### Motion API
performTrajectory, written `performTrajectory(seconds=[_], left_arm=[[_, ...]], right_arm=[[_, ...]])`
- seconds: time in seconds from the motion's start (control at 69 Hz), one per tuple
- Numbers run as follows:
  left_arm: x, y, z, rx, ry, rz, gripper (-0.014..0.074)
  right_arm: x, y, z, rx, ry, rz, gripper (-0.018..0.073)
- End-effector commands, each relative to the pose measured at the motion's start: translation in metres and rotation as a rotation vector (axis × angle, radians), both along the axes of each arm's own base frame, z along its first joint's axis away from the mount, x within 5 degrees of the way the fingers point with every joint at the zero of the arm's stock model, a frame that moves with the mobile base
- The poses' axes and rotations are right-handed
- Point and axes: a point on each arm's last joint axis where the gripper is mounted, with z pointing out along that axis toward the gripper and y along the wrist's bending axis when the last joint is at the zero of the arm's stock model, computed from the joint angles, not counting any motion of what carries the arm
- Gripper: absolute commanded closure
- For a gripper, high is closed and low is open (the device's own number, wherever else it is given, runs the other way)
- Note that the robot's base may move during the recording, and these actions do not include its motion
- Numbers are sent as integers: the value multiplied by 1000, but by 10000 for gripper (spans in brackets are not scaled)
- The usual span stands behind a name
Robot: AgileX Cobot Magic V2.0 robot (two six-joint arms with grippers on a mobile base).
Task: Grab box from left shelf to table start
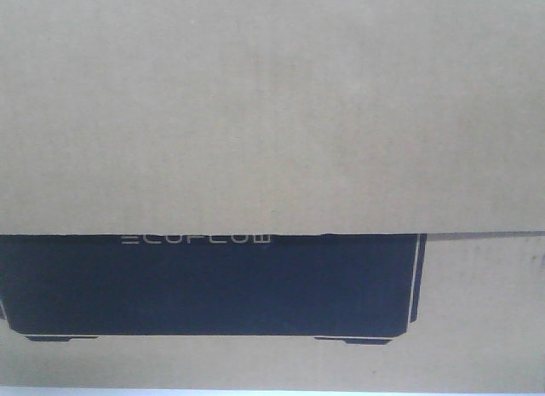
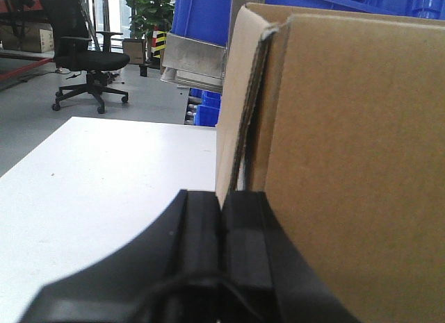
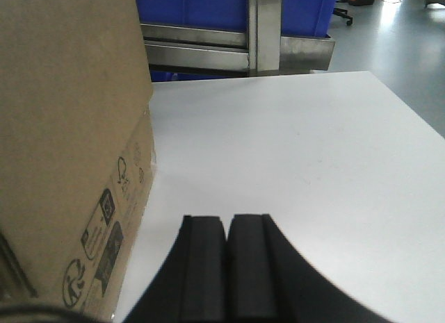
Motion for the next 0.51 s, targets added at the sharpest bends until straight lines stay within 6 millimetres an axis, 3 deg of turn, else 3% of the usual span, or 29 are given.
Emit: performTrajectory(seconds=[0.0,0.493], left_arm=[[-1,0,9,-16,-95,-2,700],[-1,0,9,-16,-93,-2,700]], right_arm=[[1,0,4,-6,-164,3,502],[2,0,3,6,-164,3,502]])
